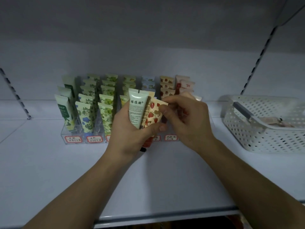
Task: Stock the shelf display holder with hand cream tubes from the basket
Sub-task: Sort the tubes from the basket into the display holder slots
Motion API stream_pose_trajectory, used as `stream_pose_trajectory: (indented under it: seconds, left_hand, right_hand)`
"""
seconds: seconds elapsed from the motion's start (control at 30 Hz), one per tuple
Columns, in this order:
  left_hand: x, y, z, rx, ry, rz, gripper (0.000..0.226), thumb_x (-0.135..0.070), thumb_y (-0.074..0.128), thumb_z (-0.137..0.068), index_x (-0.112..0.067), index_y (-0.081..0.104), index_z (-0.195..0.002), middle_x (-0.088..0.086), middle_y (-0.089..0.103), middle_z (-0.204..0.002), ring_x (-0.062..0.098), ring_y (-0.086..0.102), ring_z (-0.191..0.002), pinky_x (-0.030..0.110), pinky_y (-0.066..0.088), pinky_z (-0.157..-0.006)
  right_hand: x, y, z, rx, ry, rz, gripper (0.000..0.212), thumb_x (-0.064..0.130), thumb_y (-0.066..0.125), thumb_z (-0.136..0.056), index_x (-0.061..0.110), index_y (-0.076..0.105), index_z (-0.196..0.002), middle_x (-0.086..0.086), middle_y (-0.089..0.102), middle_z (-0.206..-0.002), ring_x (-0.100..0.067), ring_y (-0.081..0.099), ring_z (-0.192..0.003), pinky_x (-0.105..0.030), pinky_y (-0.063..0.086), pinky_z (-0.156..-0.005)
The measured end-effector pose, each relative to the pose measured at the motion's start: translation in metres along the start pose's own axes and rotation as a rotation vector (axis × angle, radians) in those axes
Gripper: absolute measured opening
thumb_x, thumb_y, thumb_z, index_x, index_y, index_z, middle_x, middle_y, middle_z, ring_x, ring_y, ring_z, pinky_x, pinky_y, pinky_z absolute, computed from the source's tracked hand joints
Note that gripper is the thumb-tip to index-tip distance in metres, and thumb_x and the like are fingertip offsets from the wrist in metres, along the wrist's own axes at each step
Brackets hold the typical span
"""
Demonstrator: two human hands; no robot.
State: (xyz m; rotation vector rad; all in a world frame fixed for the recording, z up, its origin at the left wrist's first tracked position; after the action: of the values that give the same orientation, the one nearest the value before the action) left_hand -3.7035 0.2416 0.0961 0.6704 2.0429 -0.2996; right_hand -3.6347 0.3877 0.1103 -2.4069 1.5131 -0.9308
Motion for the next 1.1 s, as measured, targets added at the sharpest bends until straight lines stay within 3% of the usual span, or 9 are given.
stream_pose_trajectory:
  seconds: [0.1, 0.23, 0.3, 0.37, 0.5, 0.77, 0.9, 1.0, 1.1]
  left_hand:
    - [0.0, 0.002, 0.001, 0.001, -0.024, 0.001, 0.056, -0.009, 0.085, -0.053, -0.014, 0.063, -0.105, -0.012, 0.075, -0.083, 0.002, 0.071, -0.076, 0.016, 0.054, -0.063]
    - [-0.001, 0.003, 0.002, -0.037, -0.007, -0.095, 0.03, -0.014, 0.078, -0.077, -0.02, 0.062, -0.102, -0.02, 0.072, -0.08, -0.003, 0.069, -0.072, 0.012, 0.051, -0.059]
    - [-0.003, 0.002, 0.003, -0.09, -0.001, -0.075, 0.019, -0.025, 0.065, -0.088, -0.014, 0.061, -0.103, -0.01, 0.069, -0.075, 0.001, 0.067, -0.063, 0.015, 0.052, -0.054]
    - [-0.005, 0.0, 0.003, -0.117, -0.016, -0.05, 0.011, -0.012, 0.059, -0.097, -0.008, 0.057, -0.106, -0.005, 0.064, -0.072, 0.003, 0.063, -0.055, 0.016, 0.05, -0.048]
    - [-0.004, 0.0, 0.002, -0.088, -0.044, -0.103, 0.025, 0.01, 0.051, -0.098, -0.013, 0.052, -0.108, -0.016, 0.068, -0.067, -0.002, 0.063, -0.051, 0.012, 0.05, -0.048]
    - [0.0, -0.002, 0.003, -0.051, -0.035, -0.117, 0.029, 0.013, 0.047, -0.096, 0.002, 0.054, -0.122, 0.023, 0.066, -0.086, 0.011, 0.063, -0.06, 0.014, 0.051, -0.052]
    - [0.002, -0.003, 0.003, -0.042, -0.041, -0.12, 0.03, 0.011, 0.048, -0.096, -0.002, 0.054, -0.122, 0.026, 0.066, -0.089, 0.014, 0.065, -0.061, 0.019, 0.053, -0.051]
    - [0.002, -0.003, 0.003, -0.039, -0.033, -0.126, 0.03, 0.011, 0.049, -0.096, -0.002, 0.055, -0.122, 0.023, 0.067, -0.088, 0.014, 0.065, -0.063, 0.018, 0.053, -0.052]
    - [0.003, -0.003, 0.003, -0.043, -0.032, -0.132, 0.028, 0.011, 0.05, -0.096, -0.005, 0.057, -0.118, 0.019, 0.068, -0.085, 0.015, 0.065, -0.06, 0.02, 0.054, -0.051]
  right_hand:
    - [-0.002, -0.001, -0.004, 0.091, 0.121, -0.281, 0.011, 0.018, 0.073, -0.09, 0.016, 0.074, -0.101, 0.0, 0.076, -0.092, -0.016, 0.073, -0.084, -0.041, 0.061, -0.069]
    - [-0.004, -0.016, -0.012, -0.088, 0.191, -0.366, 0.017, 0.002, 0.072, -0.088, 0.018, 0.073, -0.094, 0.012, 0.074, -0.083, -0.002, 0.071, -0.072, -0.016, 0.054, -0.063]
    - [-0.011, -0.033, -0.017, -0.264, 0.236, -0.319, 0.014, 0.003, 0.07, -0.089, 0.015, 0.074, -0.094, 0.009, 0.073, -0.081, -0.001, 0.068, -0.069, -0.015, 0.052, -0.062]
    - [-0.016, -0.044, -0.021, -0.372, 0.226, -0.22, 0.012, 0.005, 0.068, -0.09, 0.014, 0.074, -0.094, 0.009, 0.072, -0.08, -0.001, 0.067, -0.069, -0.018, 0.052, -0.065]
    - [-0.02, -0.032, -0.017, -0.296, 0.182, -0.038, 0.01, 0.016, 0.071, -0.088, 0.02, 0.077, -0.095, 0.01, 0.07, -0.075, -0.002, 0.061, -0.065, -0.02, 0.048, -0.064]
    - [-0.019, -0.021, -0.017, -0.281, 0.135, 0.208, 0.017, 0.031, 0.072, -0.089, 0.022, 0.079, -0.101, 0.004, 0.057, -0.089, 0.002, 0.054, -0.076, -0.002, 0.037, -0.073]
    - [-0.022, -0.016, -0.024, -0.282, 0.124, 0.248, 0.019, 0.03, 0.073, -0.086, 0.02, 0.08, -0.101, 0.006, 0.054, -0.089, -0.019, 0.062, -0.086, -0.026, 0.047, -0.075]
    - [-0.021, -0.013, -0.025, -0.242, 0.07, 0.234, 0.016, 0.027, 0.075, -0.084, 0.019, 0.08, -0.096, 0.025, 0.048, -0.083, -0.024, 0.062, -0.091, -0.047, 0.054, -0.078]
    - [-0.024, -0.012, -0.028, -0.184, 0.04, 0.221, 0.013, 0.027, 0.077, -0.083, 0.018, 0.08, -0.091, 0.033, 0.048, -0.081, -0.024, 0.059, -0.097, -0.05, 0.053, -0.077]
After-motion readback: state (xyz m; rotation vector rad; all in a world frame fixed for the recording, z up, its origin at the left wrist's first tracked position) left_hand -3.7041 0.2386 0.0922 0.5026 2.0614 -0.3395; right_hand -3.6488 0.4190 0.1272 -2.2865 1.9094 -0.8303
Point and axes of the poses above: each hand's wrist, its own z-axis away from the middle knuckle, its own y-axis out of the palm, x = y × z, the point moved 2 cm from there along -z, towards the middle knuckle
